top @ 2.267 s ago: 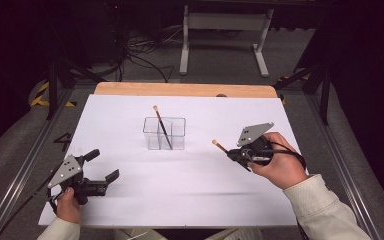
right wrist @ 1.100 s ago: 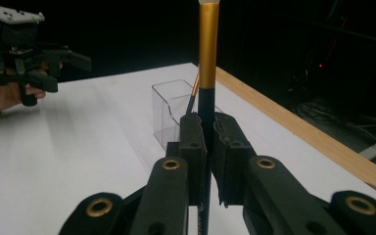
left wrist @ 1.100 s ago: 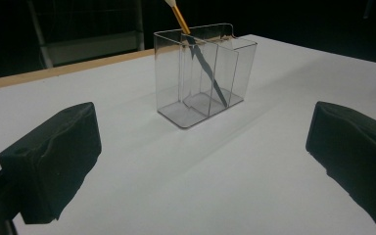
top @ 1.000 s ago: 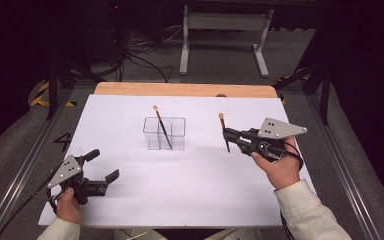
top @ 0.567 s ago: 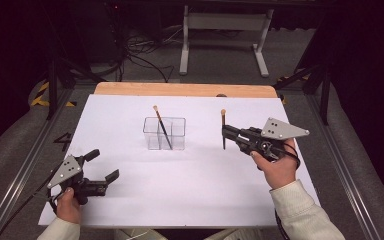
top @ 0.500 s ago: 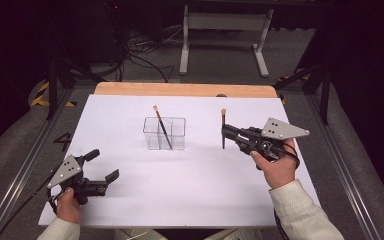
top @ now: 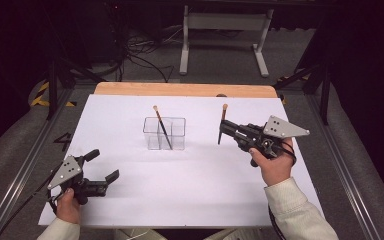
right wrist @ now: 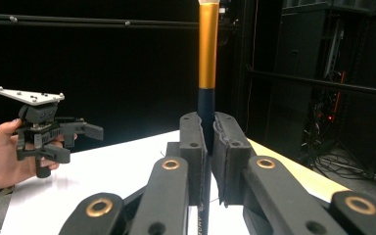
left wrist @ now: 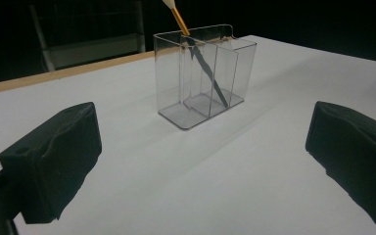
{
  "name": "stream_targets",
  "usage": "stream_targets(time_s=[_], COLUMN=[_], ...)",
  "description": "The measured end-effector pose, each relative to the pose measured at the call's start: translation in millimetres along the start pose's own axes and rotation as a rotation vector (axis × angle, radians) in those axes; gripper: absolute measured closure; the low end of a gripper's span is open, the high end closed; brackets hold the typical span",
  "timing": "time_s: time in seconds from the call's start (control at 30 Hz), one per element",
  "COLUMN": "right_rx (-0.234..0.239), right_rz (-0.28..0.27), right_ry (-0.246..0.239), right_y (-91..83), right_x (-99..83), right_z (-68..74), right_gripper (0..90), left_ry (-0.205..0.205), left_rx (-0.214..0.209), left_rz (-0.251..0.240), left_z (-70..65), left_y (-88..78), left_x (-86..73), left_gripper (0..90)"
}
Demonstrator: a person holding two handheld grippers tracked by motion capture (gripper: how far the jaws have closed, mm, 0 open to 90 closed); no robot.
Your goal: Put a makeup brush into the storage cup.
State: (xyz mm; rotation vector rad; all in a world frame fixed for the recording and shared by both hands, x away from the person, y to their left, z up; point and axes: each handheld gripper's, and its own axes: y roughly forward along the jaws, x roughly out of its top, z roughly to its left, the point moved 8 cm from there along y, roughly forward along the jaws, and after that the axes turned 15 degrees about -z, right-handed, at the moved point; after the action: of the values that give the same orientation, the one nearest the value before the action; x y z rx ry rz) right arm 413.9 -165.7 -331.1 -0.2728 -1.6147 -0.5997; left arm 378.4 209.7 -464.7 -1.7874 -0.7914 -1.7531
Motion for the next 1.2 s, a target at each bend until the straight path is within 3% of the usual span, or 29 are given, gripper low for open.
stream_targets(time_s=[0.37,0.63,1.2], right_rx=[0.014,0.047,0.048], right_rz=[-0.003,0.03,0.051], right_ry=[0.015,0.008,0.018], right_y=[27.8,58.1,96.8], right_x=[-5.6,-10.9,-16.7], right_z=[0.3,5.1,5.3], right_gripper=[83.1,83.1,83.0], left_ry=[-0.006,0.001,-0.009], left_rx=[0.007,0.004,-0.001], left_rz=[0.0,0.003,0.006], left_z=[-0.5,-0.8,-1.3], left_y=[-5.3,-4.9,-3.2], left_x=[-0.3,-0.3,-1.0], left_gripper=[0.9,0.8,0.8])
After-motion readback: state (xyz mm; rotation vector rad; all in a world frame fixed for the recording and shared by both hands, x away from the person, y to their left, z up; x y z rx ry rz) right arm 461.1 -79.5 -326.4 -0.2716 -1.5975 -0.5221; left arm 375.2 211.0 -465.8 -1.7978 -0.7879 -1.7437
